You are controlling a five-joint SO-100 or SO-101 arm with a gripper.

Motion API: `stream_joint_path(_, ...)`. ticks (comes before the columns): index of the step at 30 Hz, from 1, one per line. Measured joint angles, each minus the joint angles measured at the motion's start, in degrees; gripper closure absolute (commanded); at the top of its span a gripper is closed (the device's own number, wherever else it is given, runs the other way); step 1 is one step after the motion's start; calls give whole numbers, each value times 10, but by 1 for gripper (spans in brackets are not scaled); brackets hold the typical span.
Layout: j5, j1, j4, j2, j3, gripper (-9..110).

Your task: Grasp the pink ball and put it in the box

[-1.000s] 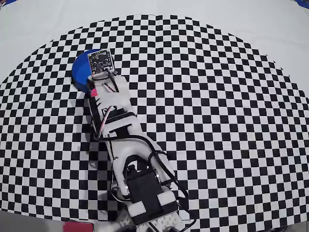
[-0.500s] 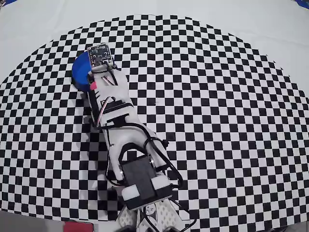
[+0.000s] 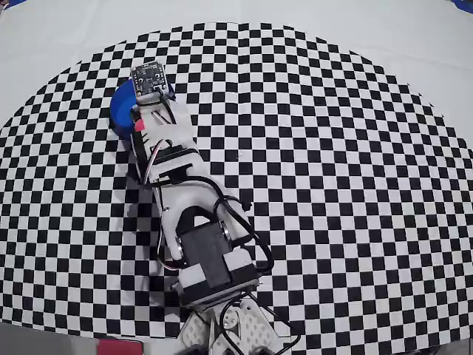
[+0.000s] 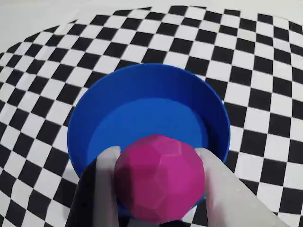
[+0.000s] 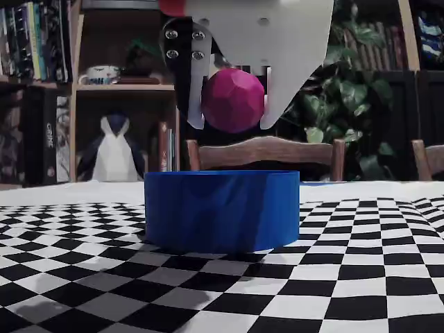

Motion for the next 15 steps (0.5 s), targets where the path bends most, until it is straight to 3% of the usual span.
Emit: stream_joint_path(15,0,0,0,-69,-60,101)
